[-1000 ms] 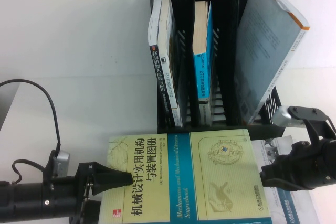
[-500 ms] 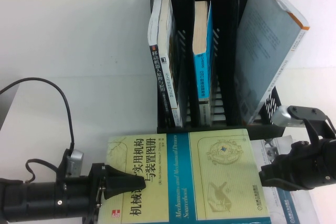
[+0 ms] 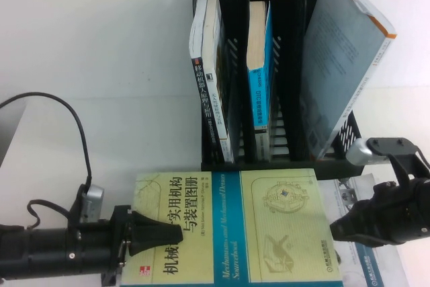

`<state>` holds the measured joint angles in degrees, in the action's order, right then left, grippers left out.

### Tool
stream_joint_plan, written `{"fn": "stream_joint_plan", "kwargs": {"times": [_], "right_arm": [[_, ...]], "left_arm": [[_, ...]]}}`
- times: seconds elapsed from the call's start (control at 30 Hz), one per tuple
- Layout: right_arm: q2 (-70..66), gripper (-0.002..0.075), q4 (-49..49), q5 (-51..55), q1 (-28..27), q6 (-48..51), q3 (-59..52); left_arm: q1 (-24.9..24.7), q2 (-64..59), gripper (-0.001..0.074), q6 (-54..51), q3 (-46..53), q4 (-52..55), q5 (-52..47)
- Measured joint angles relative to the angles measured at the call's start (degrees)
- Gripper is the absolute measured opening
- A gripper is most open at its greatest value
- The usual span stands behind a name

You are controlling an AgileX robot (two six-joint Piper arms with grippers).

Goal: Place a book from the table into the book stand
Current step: Pick up the book with your left arm, then place the book on the book shelf

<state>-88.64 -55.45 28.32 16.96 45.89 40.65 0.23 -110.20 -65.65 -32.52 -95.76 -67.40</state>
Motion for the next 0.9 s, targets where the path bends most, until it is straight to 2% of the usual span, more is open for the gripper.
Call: {"fn": "stream_joint_plan", "kwargs": {"times": [0.27, 0.33, 0.37, 0.67, 0.9], "right_arm": [[8.5, -0.0001, 1.4, -0.3, 0.1, 0.0, 0.0], [10.4, -0.0001, 1.9, -0.4, 0.1, 0.0, 0.0], [11.4, -0.0001, 2.1, -0.4, 0.1, 0.0, 0.0], [14.6, -0.0001, 4.0, -0.4, 0.1, 0.0, 0.0], [14.6, -0.0001, 4.6, -1.1, 0.1, 0.4, 0.0]], "left_arm": [[1.3, 12.9, 0.0331, 7.0, -0.1, 3.8, 3.6], [1.3, 16.6, 0.0204, 9.9, -0.9, 5.6, 3.1], [1.3, 18.3, 0.0192, 11.3, -1.6, 6.1, 2.3], [1.3, 30.8, 0.0192, 24.3, -11.4, 19.0, 4.9], [1.3, 35.4, 0.0192, 35.0, -22.8, 31.0, 1.4]]}}
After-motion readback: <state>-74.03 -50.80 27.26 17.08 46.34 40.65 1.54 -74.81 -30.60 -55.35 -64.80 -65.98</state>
